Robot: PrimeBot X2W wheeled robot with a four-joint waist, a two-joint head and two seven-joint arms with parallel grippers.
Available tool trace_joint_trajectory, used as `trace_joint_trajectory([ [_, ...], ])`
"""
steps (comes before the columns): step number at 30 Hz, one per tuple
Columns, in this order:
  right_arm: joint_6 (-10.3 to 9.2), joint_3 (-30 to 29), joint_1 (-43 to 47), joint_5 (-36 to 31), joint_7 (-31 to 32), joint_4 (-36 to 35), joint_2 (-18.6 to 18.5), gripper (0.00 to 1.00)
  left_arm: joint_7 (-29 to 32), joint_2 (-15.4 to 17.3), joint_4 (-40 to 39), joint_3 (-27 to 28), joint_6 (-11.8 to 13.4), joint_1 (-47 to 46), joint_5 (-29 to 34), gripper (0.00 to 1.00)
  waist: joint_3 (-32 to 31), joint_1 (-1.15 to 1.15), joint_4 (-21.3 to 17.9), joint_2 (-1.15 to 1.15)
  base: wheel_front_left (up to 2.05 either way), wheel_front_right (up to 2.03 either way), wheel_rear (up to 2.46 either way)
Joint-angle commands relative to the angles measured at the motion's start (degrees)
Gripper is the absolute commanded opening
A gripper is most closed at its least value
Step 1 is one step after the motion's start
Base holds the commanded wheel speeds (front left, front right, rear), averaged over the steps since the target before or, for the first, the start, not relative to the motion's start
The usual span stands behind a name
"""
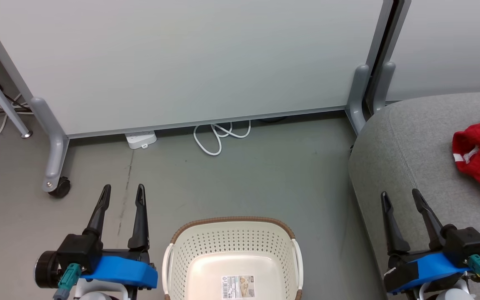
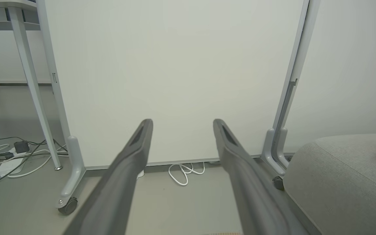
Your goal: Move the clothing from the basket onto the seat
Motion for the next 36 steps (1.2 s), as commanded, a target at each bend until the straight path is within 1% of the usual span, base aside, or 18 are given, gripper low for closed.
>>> trace_joint_trajectory([
  [1,0.01,-0.03,0.90,0.43,-0.23,0.11,0.23,1.00,-0.14,-0.09,0.11,0.17,-0.16,0.66,0.15,1.00,-0.04,0.01,0.03,0.00,0.00,0.00,0.00],
  [9,0.01,-0.72,1.53,0.81,-0.24,0.63,0.66,1.00,-0.14,-0.11,0.55,-0.09,-0.42,1.12,-0.89,1.00,-0.43,0.01,0.47,0.00,0.00,0.00,0.00],
  [19,0.01,-0.56,1.68,1.05,-0.24,0.84,0.84,1.00,-0.15,-0.11,0.62,-0.21,-0.52,1.16,-0.37,1.00,-0.74,0.01,0.63,0.00,0.00,0.00,0.00],
  [20,0.00,-0.52,0.79,0.68,0.00,0.76,0.67,0.00,0.00,-0.03,0.55,-0.13,-0.06,0.87,-0.67,0.00,-0.75,0.01,0.63,0.00,0.00,0.00,0.00],
  [25,0.00,-0.62,1.13,1.42,0.57,3.03,0.82,0.00,0.33,-0.05,2.51,-0.09,-0.02,2.44,-1.66,0.00,-0.77,0.01,0.60,0.00,0.00,0.00,0.00],
  [36,0.00,-1.32,0.66,14.01,3.83,2.43,0.82,0.00,3.15,0.32,2.44,0.86,-0.08,1.72,-14.35,0.00,-0.76,0.01,0.18,0.00,0.00,0.00,0.00],
])
